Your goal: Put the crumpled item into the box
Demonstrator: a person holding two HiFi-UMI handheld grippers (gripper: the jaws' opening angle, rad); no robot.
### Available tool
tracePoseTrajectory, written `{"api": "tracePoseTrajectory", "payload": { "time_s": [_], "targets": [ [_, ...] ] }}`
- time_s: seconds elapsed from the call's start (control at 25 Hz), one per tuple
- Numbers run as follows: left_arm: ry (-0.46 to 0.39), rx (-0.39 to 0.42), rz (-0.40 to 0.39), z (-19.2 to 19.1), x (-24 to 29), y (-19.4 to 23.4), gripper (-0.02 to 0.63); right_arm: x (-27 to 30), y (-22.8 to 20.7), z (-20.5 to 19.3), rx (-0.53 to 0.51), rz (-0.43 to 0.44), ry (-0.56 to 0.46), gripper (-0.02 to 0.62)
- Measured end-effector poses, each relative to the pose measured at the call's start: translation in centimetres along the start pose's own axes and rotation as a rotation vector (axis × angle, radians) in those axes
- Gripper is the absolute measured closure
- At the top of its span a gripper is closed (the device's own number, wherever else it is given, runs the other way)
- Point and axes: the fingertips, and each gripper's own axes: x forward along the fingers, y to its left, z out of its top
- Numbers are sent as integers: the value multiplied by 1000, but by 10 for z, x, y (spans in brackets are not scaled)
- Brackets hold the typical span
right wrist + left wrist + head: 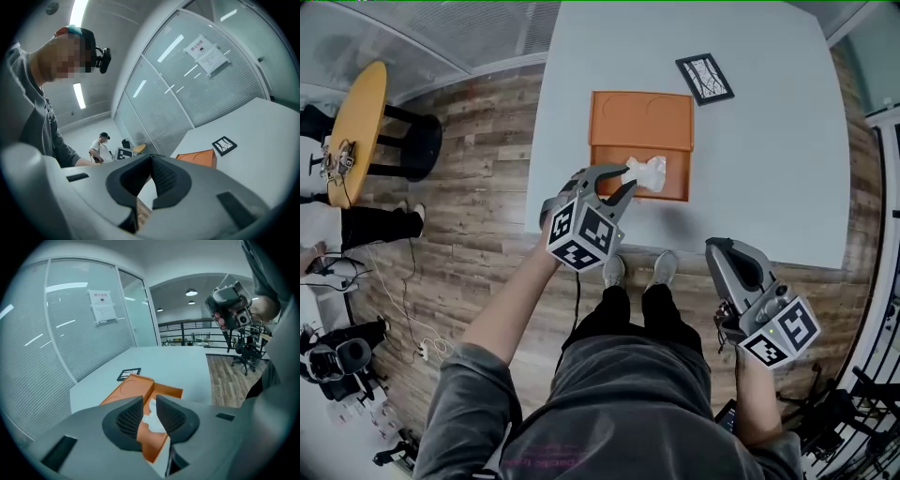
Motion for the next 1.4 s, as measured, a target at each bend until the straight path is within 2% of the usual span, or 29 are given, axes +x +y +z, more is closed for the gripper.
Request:
{"api": "tracePoseTrajectory", "payload": {
  "time_s": [0.36,0.64,1.4],
  "targets": [
    [-208,-148,61,48,-78,3,535,6,26,23,-64,10,-30,591],
    [-370,-196,95,89,-139,8,579,12,49,45,-131,15,-61,591],
    [-583,-274,147,118,-240,7,592,15,100,85,-262,37,-119,592]
  ]
}}
